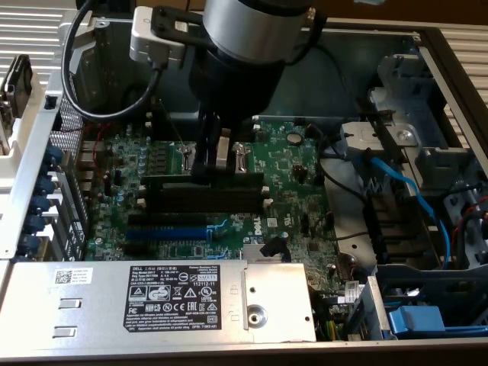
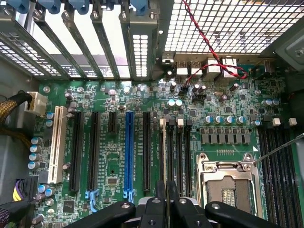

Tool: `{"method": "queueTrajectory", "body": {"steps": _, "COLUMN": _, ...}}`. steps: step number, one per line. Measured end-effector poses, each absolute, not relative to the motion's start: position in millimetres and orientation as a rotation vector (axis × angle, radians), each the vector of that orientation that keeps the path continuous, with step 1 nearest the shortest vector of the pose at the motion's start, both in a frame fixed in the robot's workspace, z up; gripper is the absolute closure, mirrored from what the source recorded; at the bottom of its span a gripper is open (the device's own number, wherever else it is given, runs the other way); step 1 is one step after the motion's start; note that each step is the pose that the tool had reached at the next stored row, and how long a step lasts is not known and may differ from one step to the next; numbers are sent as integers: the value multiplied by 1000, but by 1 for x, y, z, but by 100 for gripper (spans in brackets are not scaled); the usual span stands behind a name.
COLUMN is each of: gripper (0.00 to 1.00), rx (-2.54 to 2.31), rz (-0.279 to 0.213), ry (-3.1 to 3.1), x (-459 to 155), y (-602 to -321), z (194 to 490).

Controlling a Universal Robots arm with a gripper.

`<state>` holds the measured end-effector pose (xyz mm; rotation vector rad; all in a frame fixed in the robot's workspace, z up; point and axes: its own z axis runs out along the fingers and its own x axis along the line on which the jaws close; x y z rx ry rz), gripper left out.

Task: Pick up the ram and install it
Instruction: 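Insert the ram into the slot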

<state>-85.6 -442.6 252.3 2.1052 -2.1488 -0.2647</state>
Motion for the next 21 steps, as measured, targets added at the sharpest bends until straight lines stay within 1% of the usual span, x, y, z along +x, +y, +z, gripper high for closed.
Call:
{"method": "queueTrajectory", "body": {"steps": 4, "gripper": 87, "rx": 2101, "rz": -271, "ry": -2145, "x": -82, "y": -443, "z": 252}}
{"method": "queueTrajectory", "body": {"steps": 10, "gripper": 87, "rx": 2084, "rz": -297, "ry": -2129, "x": -78, "y": -441, "z": 252}}
{"method": "queueTrajectory", "body": {"steps": 13, "gripper": 87, "rx": 2076, "rz": -292, "ry": -2124, "x": -77, "y": -437, "z": 252}}
{"method": "queueTrajectory", "body": {"steps": 18, "gripper": 87, "rx": 2055, "rz": -267, "ry": -2110, "x": -76, "y": -433, "z": 251}}
{"method": "queueTrajectory", "body": {"steps": 21, "gripper": 87, "rx": 2050, "rz": -265, "ry": -2106, "x": -76, "y": -433, "z": 251}}
